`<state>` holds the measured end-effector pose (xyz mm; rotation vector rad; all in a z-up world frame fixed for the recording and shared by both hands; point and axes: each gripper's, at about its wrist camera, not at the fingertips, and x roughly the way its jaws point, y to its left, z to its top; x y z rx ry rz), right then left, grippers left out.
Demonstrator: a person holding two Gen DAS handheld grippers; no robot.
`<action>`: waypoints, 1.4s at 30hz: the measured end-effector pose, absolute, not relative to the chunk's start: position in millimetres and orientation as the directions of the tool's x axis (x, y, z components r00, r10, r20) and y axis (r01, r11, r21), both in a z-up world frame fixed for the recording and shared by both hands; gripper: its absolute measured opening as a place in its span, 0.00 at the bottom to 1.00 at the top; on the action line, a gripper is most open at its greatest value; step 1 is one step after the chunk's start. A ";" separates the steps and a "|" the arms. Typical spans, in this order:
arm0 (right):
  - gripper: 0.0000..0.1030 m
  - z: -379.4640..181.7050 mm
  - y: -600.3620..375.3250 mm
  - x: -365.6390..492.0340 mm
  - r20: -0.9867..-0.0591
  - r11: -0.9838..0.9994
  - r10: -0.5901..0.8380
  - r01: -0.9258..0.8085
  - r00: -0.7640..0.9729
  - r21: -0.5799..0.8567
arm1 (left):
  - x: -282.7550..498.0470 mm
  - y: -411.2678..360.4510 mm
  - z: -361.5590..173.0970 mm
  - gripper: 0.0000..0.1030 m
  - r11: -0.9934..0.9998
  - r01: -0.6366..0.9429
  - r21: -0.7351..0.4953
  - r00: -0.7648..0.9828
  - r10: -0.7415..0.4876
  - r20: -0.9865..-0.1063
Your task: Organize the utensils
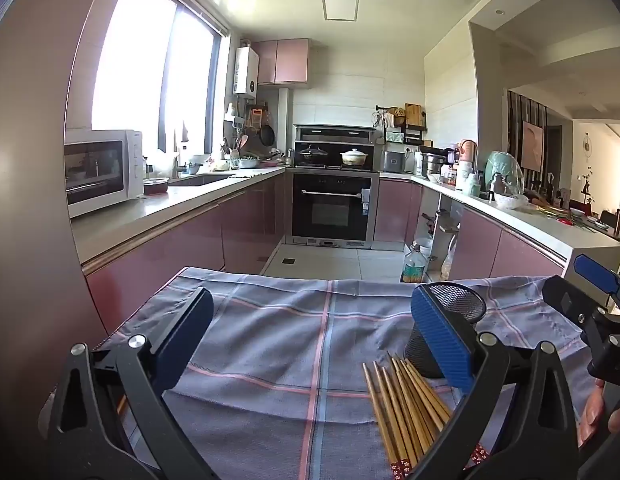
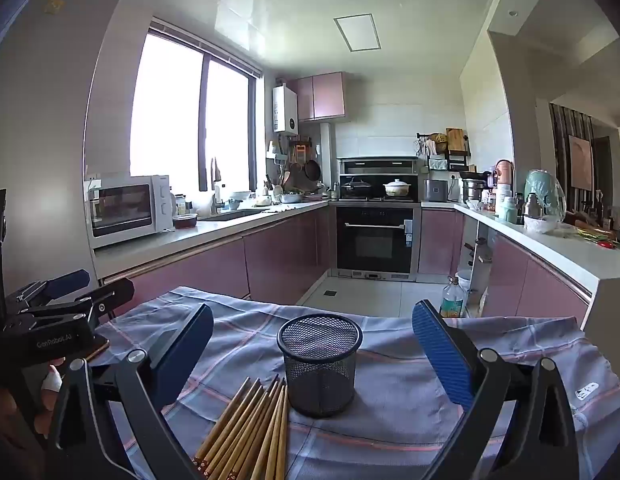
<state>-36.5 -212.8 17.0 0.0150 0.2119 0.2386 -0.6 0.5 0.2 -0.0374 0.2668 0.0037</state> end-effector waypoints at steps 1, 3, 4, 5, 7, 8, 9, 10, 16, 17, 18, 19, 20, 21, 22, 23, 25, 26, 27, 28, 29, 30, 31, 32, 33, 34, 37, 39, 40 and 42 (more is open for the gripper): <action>0.94 17.0 -213.4 -37.3 -0.198 0.971 0.240 -0.235 0.950 0.049 | -0.7 0.9 0.3 0.94 0.999 -0.008 -0.037 0.965 -0.002 -0.264; 0.94 16.9 -213.5 -37.5 -0.201 0.970 0.241 -0.236 0.949 0.049 | -0.3 2.3 0.4 0.94 0.999 -0.009 -0.038 0.964 -0.002 -0.266; 0.94 16.8 -213.6 -37.8 -0.201 0.971 0.241 -0.236 0.950 0.049 | 0.0 3.2 0.5 0.94 0.999 -0.011 -0.038 0.964 0.000 -0.266; 0.94 16.6 -213.8 -38.1 -0.201 0.970 0.241 -0.236 0.949 0.048 | -2.5 -1.5 4.8 0.94 0.999 -0.008 -0.035 0.965 -0.002 -0.262; 0.94 16.2 -214.6 -38.6 -0.203 0.970 0.242 -0.237 0.949 0.049 | -2.6 -0.7 6.6 0.94 0.999 -0.008 -0.033 0.965 -0.001 -0.261; 0.94 16.0 -215.1 -38.6 -0.205 0.970 0.243 -0.238 0.948 0.049 | -2.6 0.0 7.5 0.94 0.999 -0.008 -0.033 0.966 -0.001 -0.260; 0.94 15.9 -215.6 -38.5 -0.207 0.970 0.242 -0.237 0.948 0.048 | -2.8 -1.0 3.5 0.94 1.000 0.000 -0.030 0.967 -0.008 -0.253; 0.94 15.8 -217.5 -38.6 -0.207 0.970 0.242 -0.237 0.948 0.047 | -2.6 -0.3 4.0 0.94 1.000 0.000 -0.029 0.968 -0.008 -0.253; 0.94 17.2 -209.6 -40.2 -0.201 0.973 0.231 -0.229 0.952 0.031 | -3.8 -2.2 -1.1 0.94 1.000 0.004 -0.018 0.970 -0.008 -0.243; 0.94 17.0 -209.6 -39.9 -0.202 0.973 0.230 -0.229 0.952 0.031 | -3.9 -1.6 -1.1 0.94 1.000 0.004 -0.020 0.970 -0.009 -0.242; 0.94 17.1 -210.5 -39.7 -0.203 0.972 0.233 -0.231 0.951 0.034 | -3.9 -4.1 -1.2 0.94 1.000 0.003 -0.015 0.970 -0.006 -0.241; 0.94 16.5 -210.7 -39.3 -0.201 0.972 0.234 -0.231 0.951 0.035 | -3.8 -4.2 -1.1 0.94 1.000 0.004 -0.016 0.970 -0.008 -0.242; 0.94 16.4 -210.5 -39.9 -0.202 0.972 0.234 -0.232 0.951 0.036 | -3.7 -5.0 -1.0 0.94 1.000 0.005 -0.015 0.970 -0.009 -0.244; 0.94 16.2 -211.5 -39.1 -0.201 0.973 0.232 -0.230 0.952 0.035 | -4.0 -5.9 -0.4 0.95 1.000 0.005 -0.014 0.970 -0.008 -0.244; 0.94 16.3 -211.7 -38.9 -0.201 0.972 0.234 -0.231 0.951 0.036 | -4.0 -5.6 -0.4 0.94 1.000 0.005 -0.015 0.970 -0.009 -0.243; 0.94 16.3 -211.6 -39.0 -0.202 0.972 0.234 -0.231 0.951 0.037 | -4.1 -5.8 -0.2 0.94 1.000 0.006 -0.016 0.970 -0.010 -0.243; 0.94 16.2 -211.9 -39.8 -0.201 0.972 0.233 -0.230 0.952 0.038 | -4.1 -6.3 0.3 0.94 1.000 0.007 -0.017 0.970 -0.011 -0.244; 0.94 16.0 -211.9 -40.2 -0.202 0.973 0.232 -0.229 0.952 0.037 | -4.2 -6.2 0.1 0.94 1.000 0.006 -0.017 0.970 -0.010 -0.244; 0.94 15.5 -211.6 -40.1 -0.203 0.973 0.230 -0.227 0.952 0.039 | -4.2 -6.2 0.2 0.94 1.000 0.005 -0.019 0.970 -0.010 -0.245; 0.94 14.2 -211.1 -38.9 -0.203 0.974 0.228 -0.224 0.952 0.041 | -3.8 -5.9 0.4 0.94 1.000 0.005 -0.021 0.969 -0.010 -0.246; 0.94 14.4 -211.8 -39.3 -0.202 0.974 0.228 -0.224 0.953 0.044 | -3.9 -6.1 0.1 0.94 1.000 0.006 -0.021 0.969 -0.011 -0.245; 0.94 14.5 -211.9 -39.4 -0.202 0.974 0.228 -0.224 0.952 0.045 | -3.7 -6.3 0.0 0.94 1.000 0.005 -0.020 0.969 -0.010 -0.245; 0.94 14.4 -211.6 -39.8 -0.202 0.974 0.227 -0.223 0.953 0.045 | -3.5 -6.6 0.1 0.94 1.000 0.006 -0.019 0.969 -0.010 -0.245; 0.94 14.6 -211.8 -39.4 -0.202 0.974 0.227 -0.222 0.953 0.045 | -3.6 -6.1 -0.1 0.94 1.000 0.006 -0.020 0.969 -0.011 -0.246; 0.94 14.6 -212.0 -39.5 -0.202 0.974 0.228 -0.223 0.953 0.047 | -3.9 -6.3 0.0 0.94 1.000 0.006 -0.020 0.969 -0.011 -0.245; 0.94 14.4 -212.0 -39.1 -0.203 0.974 0.228 -0.223 0.952 0.048 | -3.9 -6.4 0.1 0.94 1.000 0.006 -0.020 0.969 -0.011 -0.245; 0.94 14.4 -211.9 -39.1 -0.203 0.974 0.228 -0.223 0.952 0.047 | -3.9 -6.6 0.1 0.94 1.000 0.006 -0.020 0.969 -0.010 -0.246; 0.94 14.1 -211.6 -38.3 -0.205 0.974 0.227 -0.222 0.952 0.048 | -3.7 -6.5 0.0 0.94 1.000 0.006 -0.020 0.969 -0.011 -0.245; 0.94 14.8 -211.9 -37.5 -0.207 0.974 0.228 -0.223 0.951 0.050 | -3.7 -6.3 0.1 0.94 1.000 0.005 -0.020 0.969 -0.010 -0.246; 0.94 14.2 -212.1 -37.5 -0.206 0.974 0.226 -0.221 0.952 0.048 | -3.8 -6.4 0.0 0.94 1.000 0.006 -0.020 0.969 -0.011 -0.245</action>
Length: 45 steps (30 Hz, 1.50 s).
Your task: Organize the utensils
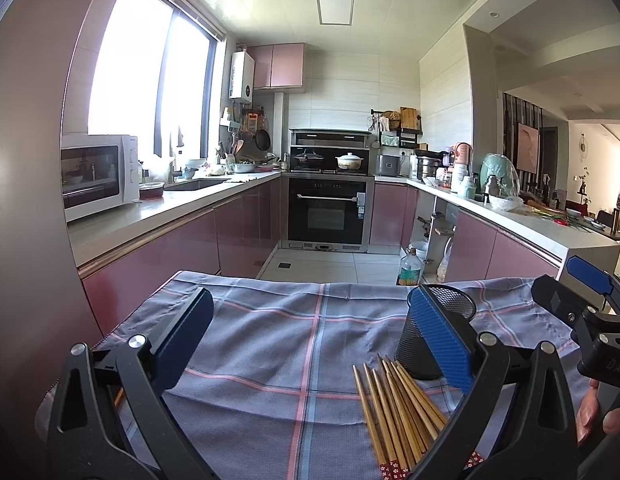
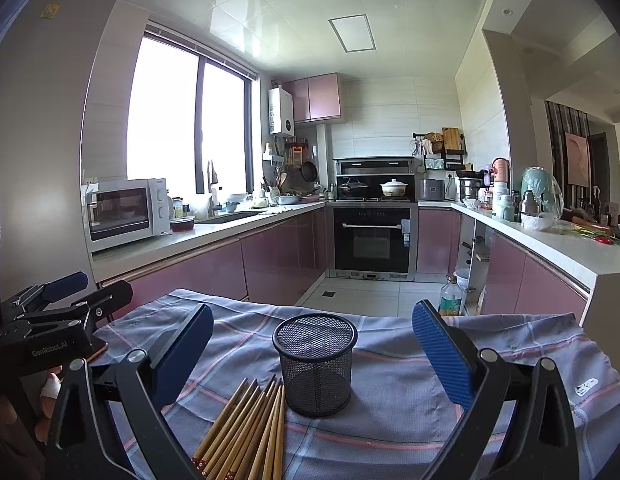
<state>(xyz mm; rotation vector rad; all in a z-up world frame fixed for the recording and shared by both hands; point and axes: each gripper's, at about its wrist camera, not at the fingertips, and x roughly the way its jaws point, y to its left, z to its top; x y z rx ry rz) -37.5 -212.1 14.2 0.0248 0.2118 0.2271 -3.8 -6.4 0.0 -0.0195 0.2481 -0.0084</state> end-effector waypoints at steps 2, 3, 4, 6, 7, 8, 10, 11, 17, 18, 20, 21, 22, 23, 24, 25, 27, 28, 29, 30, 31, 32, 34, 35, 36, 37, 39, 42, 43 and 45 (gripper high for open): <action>0.94 14.1 -212.2 -37.5 -0.205 0.974 0.228 -0.223 0.952 0.050 | -3.6 -6.2 0.2 0.94 1.000 0.005 -0.020 0.969 -0.010 -0.245; 0.94 14.2 -212.2 -37.3 -0.206 0.974 0.227 -0.221 0.952 0.049 | -3.5 -6.2 0.3 0.94 1.000 0.006 -0.021 0.969 -0.011 -0.246; 0.94 14.2 -212.3 -37.4 -0.206 0.974 0.227 -0.222 0.952 0.049 | -3.7 -6.3 0.1 0.94 1.000 0.005 -0.020 0.969 -0.010 -0.246; 0.94 13.9 -212.3 -37.4 -0.205 0.974 0.227 -0.221 0.952 0.049 | -3.5 -6.4 0.2 0.94 1.000 0.006 -0.020 0.969 -0.011 -0.246; 0.94 13.8 -212.2 -37.6 -0.205 0.974 0.226 -0.221 0.952 0.049 | -3.6 -6.5 0.1 0.94 1.000 0.005 -0.019 0.969 -0.010 -0.247; 0.94 14.1 -212.4 -37.3 -0.206 0.974 0.227 -0.222 0.952 0.050 | -3.7 -6.4 0.1 0.94 1.000 0.004 -0.020 0.969 -0.009 -0.246; 0.94 14.0 -212.5 -37.7 -0.204 0.974 0.227 -0.221 0.952 0.050 | -3.3 -6.5 0.0 0.94 1.000 0.007 -0.022 0.969 -0.012 -0.248; 0.94 14.1 -212.6 -37.3 -0.206 0.974 0.229 -0.223 0.952 0.050 | -2.1 -7.2 -1.4 0.94 1.000 0.007 -0.021 0.968 -0.012 -0.249; 0.94 13.4 -212.8 -36.6 -0.208 0.973 0.229 -0.223 0.951 0.050 | -1.9 -7.9 -2.3 0.94 1.000 0.008 -0.021 0.968 -0.013 -0.249; 0.94 13.2 -212.8 -36.6 -0.208 0.973 0.229 -0.223 0.951 0.050 | -1.8 -8.1 -2.4 0.94 1.000 0.008 -0.021 0.968 -0.013 -0.249; 0.94 13.4 -213.0 -36.5 -0.207 0.973 0.229 -0.224 0.951 0.051 | -1.8 -8.4 -2.6 0.94 1.000 0.007 -0.020 0.968 -0.012 -0.249; 0.94 13.4 -212.8 -36.5 -0.208 0.973 0.230 -0.224 0.951 0.051 | -1.9 -7.9 -2.5 0.94 1.000 0.008 -0.021 0.968 -0.013 -0.249; 0.94 13.1 -212.7 -36.3 -0.208 0.973 0.229 -0.223 0.951 0.050 | -1.8 -8.2 -2.6 0.94 1.000 0.008 -0.021 0.968 -0.013 -0.249; 0.94 13.4 -212.9 -36.6 -0.208 0.974 0.228 -0.223 0.951 0.050 | -1.7 -8.5 -2.7 0.94 1.000 0.008 -0.020 0.968 -0.012 -0.249; 0.94 13.2 -212.9 -36.5 -0.209 0.973 0.229 -0.224 0.951 0.051 | -2.0 -8.0 -2.5 0.94 1.000 0.006 -0.020 0.968 -0.011 -0.249; 0.94 13.4 -212.4 -37.1 -0.210 0.973 0.230 -0.224 0.950 0.051 | -1.9 -8.0 -2.5 0.94 1.000 0.007 -0.021 0.968 -0.012 -0.249; 0.94 13.4 -212.4 -37.0 -0.209 0.973 0.231 -0.225 0.950 0.051 | -2.0 -8.4 -2.7 0.94 1.000 0.007 -0.020 0.968 -0.012 -0.249; 0.94 13.0 -212.2 -36.8 -0.209 0.973 0.231 -0.225 0.950 0.051 | -2.0 -8.0 -2.6 0.94 1.000 0.007 -0.020 0.968 -0.012 -0.249; 0.94 13.0 -212.3 -36.9 -0.209 0.973 0.230 -0.224 0.950 0.052 | -2.0 -8.0 -2.6 0.94 1.000 0.008 -0.021 0.968 -0.013 -0.249; 0.94 13.2 -212.4 -37.1 -0.209 0.973 0.231 -0.225 0.950 0.052 | -1.9 -8.3 -2.7 0.95 1.000 0.007 -0.021 0.968 -0.012 -0.249; 0.94 13.0 -212.3 -37.2 -0.209 0.973 0.230 -0.224 0.950 0.052 | -2.0 -8.2 -2.6 0.95 1.000 0.006 -0.020 0.968 -0.011 -0.249; 0.94 12.5 -212.0 -36.5 -0.209 0.973 0.231 -0.225 0.950 0.053 | -2.0 -8.1 -2.5 0.94 1.000 0.006 -0.021 0.968 -0.012 -0.249; 0.94 12.2 -211.7 -36.4 -0.209 0.973 0.232 -0.226 0.950 0.052 | -1.8 -8.5 -2.8 0.94 1.000 0.007 -0.022 0.968 -0.012 -0.249; 0.94 12.5 -212.0 -36.4 -0.209 0.973 0.231 -0.225 0.950 0.052 | -1.9 -8.4 -2.6 0.94 1.000 0.007 -0.020 0.968 -0.011 -0.250; 0.94 12.5 -212.1 -36.4 -0.210 0.973 0.232 -0.226 0.950 0.053 | -1.9 -8.3 -2.6 0.94 1.000 0.007 -0.021 0.968 -0.012 -0.249; 0.94 12.4 -212.1 -36.3 -0.210 0.972 0.233 -0.227 0.949 0.053 | -1.9 -8.4 -2.6 0.94 1.000 0.007 -0.021 0.968 -0.012 -0.250; 0.94 11.6 -211.5 -35.8 -0.211 0.973 0.233 -0.227 0.949 0.053 | -1.9 -8.4 -2.6 0.95 1.000 0.006 -0.020 0.968 -0.011 -0.249; 0.94 11.6 -211.6 -36.3 -0.210 0.972 0.234 -0.228 0.949 0.054 | -1.5 -9.5 -3.8 0.94 1.000 0.007 -0.020 0.968 -0.012 -0.250; 0.94 11.8 -211.6 -36.2 -0.210 0.972 0.234 -0.228 0.949 0.052 | -1.5 -10.1 -4.0 0.94 1.000 0.007 -0.020 0.968 -0.012 -0.250; 0.94 11.5 -211.1 -36.0 -0.210 0.972 0.235 -0.229 0.949 0.053 | -1.4 -10.3 -4.3 0.94 1.000 0.009 -0.020 0.968 -0.014 -0.251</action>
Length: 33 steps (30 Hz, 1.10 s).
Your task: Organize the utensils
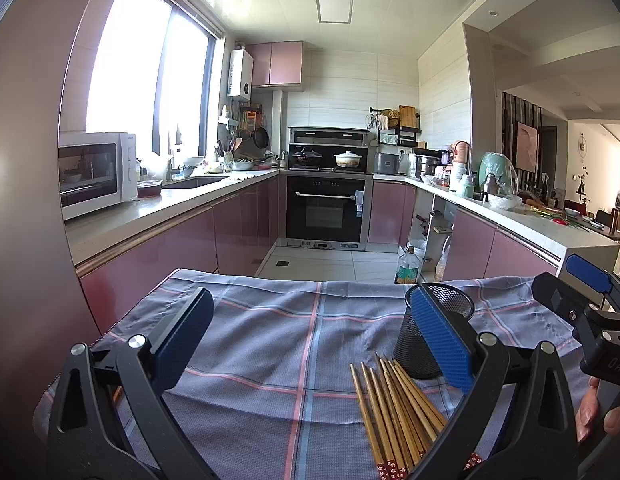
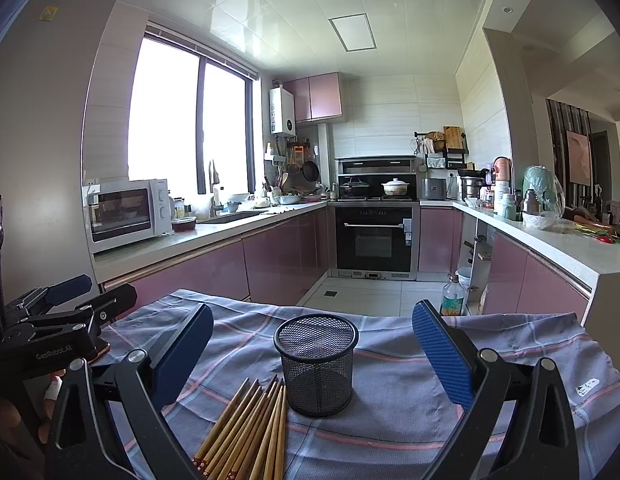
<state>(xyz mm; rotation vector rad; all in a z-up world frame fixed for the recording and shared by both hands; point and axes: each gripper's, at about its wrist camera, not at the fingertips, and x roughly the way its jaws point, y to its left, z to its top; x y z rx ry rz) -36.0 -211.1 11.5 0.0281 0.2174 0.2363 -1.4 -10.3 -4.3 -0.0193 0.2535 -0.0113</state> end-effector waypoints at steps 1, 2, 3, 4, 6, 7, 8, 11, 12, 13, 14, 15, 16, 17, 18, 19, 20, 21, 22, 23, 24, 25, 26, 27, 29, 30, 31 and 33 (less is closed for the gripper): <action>0.94 10.9 -210.3 -35.9 -0.211 0.972 0.236 -0.230 0.949 0.053 | -1.1 -11.2 -5.1 0.94 1.000 0.009 -0.020 0.968 -0.014 -0.251; 0.94 11.1 -210.4 -35.9 -0.211 0.972 0.236 -0.230 0.949 0.053 | -1.0 -12.0 -5.5 0.94 1.000 0.010 -0.020 0.968 -0.014 -0.252; 0.94 11.0 -210.2 -35.9 -0.211 0.972 0.236 -0.230 0.949 0.053 | -1.1 -11.2 -5.2 0.94 1.000 0.010 -0.021 0.968 -0.015 -0.251; 0.94 10.8 -210.1 -35.9 -0.210 0.972 0.237 -0.230 0.949 0.054 | -1.2 -11.3 -5.2 0.94 1.000 0.009 -0.020 0.968 -0.014 -0.251; 0.94 10.8 -210.1 -35.5 -0.212 0.972 0.237 -0.231 0.948 0.054 | -1.1 -11.6 -5.3 0.94 1.000 0.009 -0.021 0.968 -0.014 -0.250; 0.94 11.1 -210.1 -35.9 -0.211 0.972 0.237 -0.231 0.948 0.054 | -0.9 -12.0 -5.6 0.94 1.000 0.009 -0.021 0.968 -0.014 -0.251; 0.94 11.0 -209.8 -35.9 -0.211 0.971 0.238 -0.231 0.948 0.053 | -0.9 -12.3 -5.7 0.95 1.000 0.009 -0.021 0.968 -0.014 -0.252; 0.93 11.2 -209.0 -35.5 -0.211 0.971 0.238 -0.232 0.948 0.054 | -0.9 -11.6 -5.3 0.94 1.000 0.010 -0.020 0.968 -0.015 -0.252; 0.94 11.4 -209.1 -35.3 -0.213 0.971 0.238 -0.232 0.948 0.054 | -0.9 -12.0 -5.5 0.94 1.000 0.011 -0.021 0.967 -0.016 -0.252; 0.94 11.2 -209.2 -35.4 -0.212 0.971 0.238 -0.231 0.948 0.053 | -0.7 -12.8 -6.0 0.94 1.000 0.012 -0.020 0.967 -0.017 -0.253; 0.94 10.9 -208.4 -35.5 -0.213 0.971 0.237 -0.231 0.948 0.053 | 0.2 -13.4 -6.4 0.94 1.000 0.013 -0.020 0.967 -0.018 -0.254; 0.94 11.4 -208.5 -35.1 -0.213 0.971 0.239 -0.232 0.948 0.054 | 0.2 -13.5 -6.5 0.94 1.000 0.013 -0.020 0.967 -0.018 -0.253; 0.94 11.2 -207.7 -35.0 -0.213 0.971 0.240 -0.233 0.947 0.055 | 0.2 -14.2 -6.8 0.94 1.000 0.013 -0.020 0.967 -0.018 -0.253; 0.94 11.0 -207.7 -34.9 -0.213 0.971 0.240 -0.233 0.947 0.055 | 0.4 -14.6 -7.1 0.94 1.000 0.013 -0.020 0.967 -0.017 -0.254; 0.94 11.2 -206.8 -34.1 -0.214 0.971 0.240 -0.234 0.947 0.055 | 0.2 -13.9 -6.7 0.94 1.000 0.013 -0.021 0.967 -0.018 -0.254; 0.94 11.1 -206.5 -34.3 -0.214 0.971 0.240 -0.233 0.947 0.055 | 0.5 -14.5 -7.2 0.94 1.000 0.014 -0.021 0.967 -0.019 -0.254; 0.94 11.2 -207.2 -34.3 -0.212 0.971 0.240 -0.233 0.947 0.055 | 1.4 -15.6 -8.3 0.94 1.000 0.014 -0.020 0.967 -0.019 -0.255; 0.94 11.3 -207.6 -34.2 -0.213 0.971 0.240 -0.234 0.947 0.055 | 1.3 -14.9 -7.9 0.94 1.000 0.013 -0.021 0.967 -0.018 -0.256; 0.94 11.0 -206.7 -34.0 -0.214 0.971 0.240 -0.234 0.947 0.057 | 1.2 -14.6 -7.7 0.94 1.000 0.014 -0.021 0.967 -0.019 -0.255; 0.94 11.1 -207.2 -34.2 -0.213 0.971 0.241 -0.234 0.947 0.056 | 1.2 -15.7 -8.3 0.94 1.000 0.015 -0.021 0.966 -0.019 -0.256; 0.94 10.8 -206.8 -33.5 -0.215 0.970 0.242 -0.235 0.946 0.056 | 1.2 -15.1 -8.0 0.94 1.000 0.014 -0.020 0.967 -0.019 -0.256; 0.94 10.7 -206.4 -32.2 -0.217 0.970 0.242 -0.235 0.946 0.057 | 1.5 -15.6 -8.7 0.94 1.000 0.015 -0.020 0.966 -0.020 -0.256; 0.94 10.7 -205.9 -31.8 -0.218 0.970 0.243 -0.236 0.945 0.058 | 2.3 -16.1 -10.2 0.94 1.000 0.017 -0.020 0.966 -0.022 -0.257; 0.94 10.8 -205.5 -31.6 -0.218 0.969 0.245 -0.238 0.945 0.060 | 2.3 -16.8 -10.8 0.94 1.000 0.018 -0.021 0.966 -0.022 -0.259; 0.93 10.1 -205.3 -31.2 -0.219 0.969 0.247 -0.239 0.944 0.061 | 4.2 -15.8 -11.6 0.94 1.000 0.020 -0.021 0.964 -0.025 -0.264; 0.94 9.9 -204.8 -31.2 -0.219 0.969 0.248 -0.240 0.944 0.061 | 4.5 -16.2 -12.3 0.94 1.000 0.021 -0.021 0.964 -0.026 -0.266; 0.94 9.7 -204.9 -31.1 -0.219 0.969 0.248 -0.241 0.944 0.062 | 4.7 -16.4 -12.9 0.94 1.000 0.022 -0.022 0.963 -0.027 -0.268; 0.93 9.3 -204.7 -31.1 -0.225 0.967 0.254 -0.245 0.941 0.067 | 5.1 -15.6 -13.4 0.94 0.999 0.024 -0.021 0.962 -0.029 -0.272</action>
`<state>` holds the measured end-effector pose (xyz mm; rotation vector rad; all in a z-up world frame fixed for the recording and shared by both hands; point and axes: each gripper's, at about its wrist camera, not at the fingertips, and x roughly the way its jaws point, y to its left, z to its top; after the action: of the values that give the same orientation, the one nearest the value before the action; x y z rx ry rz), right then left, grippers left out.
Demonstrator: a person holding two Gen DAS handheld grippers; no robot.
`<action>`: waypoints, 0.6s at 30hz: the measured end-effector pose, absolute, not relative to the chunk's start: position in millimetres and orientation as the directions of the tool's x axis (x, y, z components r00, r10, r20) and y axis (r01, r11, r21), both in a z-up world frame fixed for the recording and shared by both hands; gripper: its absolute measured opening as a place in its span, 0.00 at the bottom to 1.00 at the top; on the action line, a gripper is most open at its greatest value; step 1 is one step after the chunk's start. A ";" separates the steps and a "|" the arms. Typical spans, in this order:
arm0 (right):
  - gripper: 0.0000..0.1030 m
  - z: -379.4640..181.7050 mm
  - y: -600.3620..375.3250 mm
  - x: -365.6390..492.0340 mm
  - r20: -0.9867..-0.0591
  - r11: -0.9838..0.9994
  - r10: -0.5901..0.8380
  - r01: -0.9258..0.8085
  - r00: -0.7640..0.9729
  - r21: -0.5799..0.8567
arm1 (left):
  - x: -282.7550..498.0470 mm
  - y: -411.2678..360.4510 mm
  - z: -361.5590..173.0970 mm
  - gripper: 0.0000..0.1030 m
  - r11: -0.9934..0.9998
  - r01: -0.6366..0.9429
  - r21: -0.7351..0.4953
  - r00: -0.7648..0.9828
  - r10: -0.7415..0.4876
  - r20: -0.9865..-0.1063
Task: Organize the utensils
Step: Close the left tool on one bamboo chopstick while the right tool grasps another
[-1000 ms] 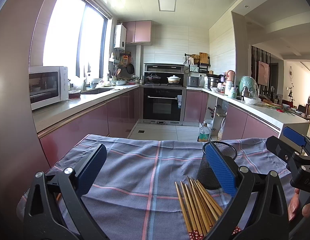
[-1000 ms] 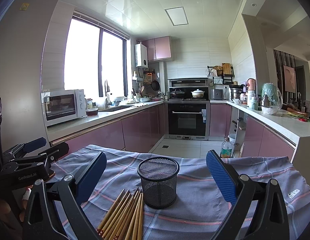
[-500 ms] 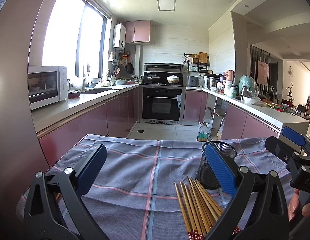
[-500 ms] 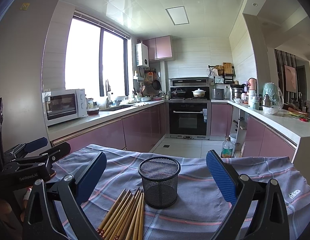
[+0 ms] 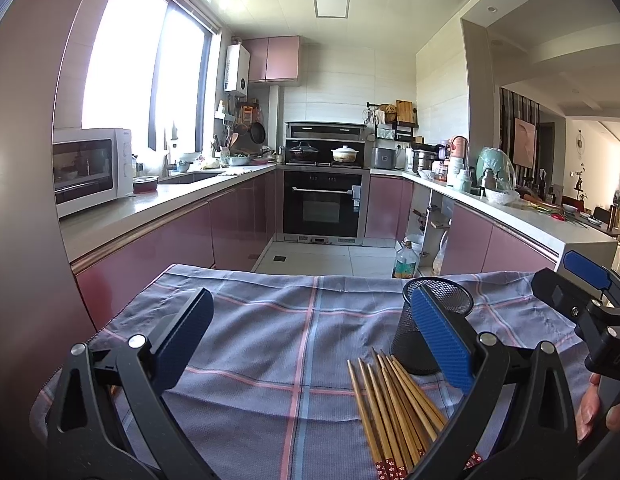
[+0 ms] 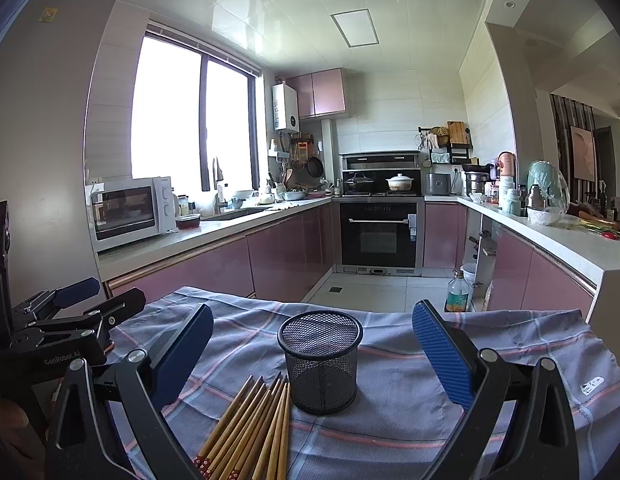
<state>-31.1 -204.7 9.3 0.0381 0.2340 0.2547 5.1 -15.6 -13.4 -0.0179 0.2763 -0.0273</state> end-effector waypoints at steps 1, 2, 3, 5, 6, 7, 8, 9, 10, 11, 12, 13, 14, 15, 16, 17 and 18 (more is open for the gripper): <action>0.94 8.5 -204.9 -30.3 -0.230 0.966 0.257 -0.248 0.938 0.069 | 5.4 -15.5 -14.0 0.94 0.999 0.026 -0.022 0.961 -0.031 -0.275; 0.94 7.6 -204.8 -29.5 -0.237 0.965 0.261 -0.251 0.936 0.071 | 5.8 -14.0 -13.2 0.94 0.999 0.027 -0.022 0.960 -0.032 -0.280; 0.94 6.4 -205.4 -28.5 -0.246 0.964 0.265 -0.255 0.932 0.072 | 6.1 -13.5 -13.7 0.94 0.999 0.029 -0.023 0.958 -0.035 -0.283; 0.94 3.4 -205.3 -26.2 -0.268 0.963 0.269 -0.258 0.925 0.075 | 7.4 -11.8 -15.1 0.94 0.999 0.035 -0.027 0.955 -0.042 -0.295; 0.94 1.1 -206.6 -25.2 -0.281 0.963 0.271 -0.261 0.921 0.074 | 9.1 -9.9 -16.2 0.94 0.999 0.040 -0.030 0.952 -0.047 -0.303; 0.94 -1.5 -206.2 -23.6 -0.299 0.961 0.276 -0.268 0.913 0.070 | 11.7 -7.9 -17.6 0.94 0.998 0.046 -0.032 0.947 -0.054 -0.315; 0.94 -5.0 -206.1 -21.8 -0.324 0.959 0.280 -0.275 0.904 0.062 | 13.9 -6.7 -20.4 0.94 0.998 0.050 -0.030 0.942 -0.057 -0.331; 0.94 -9.3 -205.0 -19.8 -0.353 0.957 0.285 -0.284 0.891 0.055 | 17.3 -5.3 -23.3 0.94 0.998 0.054 -0.024 0.934 -0.059 -0.352; 0.94 -13.9 -204.6 -17.5 -0.386 0.952 0.298 -0.301 0.873 0.054 | 21.2 -4.9 -27.5 0.94 0.998 0.060 -0.015 0.924 -0.061 -0.378; 0.93 -20.0 -204.7 -13.8 -0.425 0.945 0.315 -0.322 0.849 0.058 | 24.8 -4.3 -32.7 0.94 0.998 0.066 -0.008 0.913 -0.063 -0.404; 0.92 -26.8 -203.3 -9.9 -0.464 0.940 0.324 -0.336 0.824 0.059 | 28.5 -4.0 -38.8 0.94 0.997 0.073 -0.003 0.899 -0.067 -0.432; 0.90 -33.6 -201.1 -6.0 -0.502 0.936 0.328 -0.348 0.800 0.056 | 32.2 -4.4 -45.1 0.94 0.996 0.084 0.004 0.885 -0.072 -0.460; 0.85 -40.5 -197.9 -2.1 -0.539 0.931 0.329 -0.361 0.775 0.051 | 36.5 -6.0 -52.5 0.94 0.996 0.092 0.018 0.869 -0.072 -0.489; 0.79 -48.8 -194.9 1.3 -0.572 0.928 0.328 -0.370 0.752 0.045 | 38.9 -8.0 -58.1 0.93 0.994 0.103 0.032 0.856 -0.072 -0.511; 0.76 -55.4 -192.2 5.1 -0.604 0.926 0.322 -0.375 0.729 0.042 | 42.7 -11.0 -65.3 0.91 0.992 0.118 0.048 0.842 -0.074 -0.534; 0.70 -61.3 -190.5 8.6 -0.630 0.924 0.324 -0.380 0.706 0.048 | 47.5 -13.8 -73.6 0.88 0.989 0.134 0.060 0.828 -0.079 -0.555; 0.66 -66.7 -189.0 12.1 -0.653 0.918 0.335 -0.391 0.679 0.065 | 51.1 -16.5 -79.7 0.86 0.986 0.152 0.066 0.814 -0.087 -0.574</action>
<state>12.1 -189.0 -66.7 -0.0823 0.7161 0.4078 51.1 -16.5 -79.7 0.1107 0.6064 -0.1278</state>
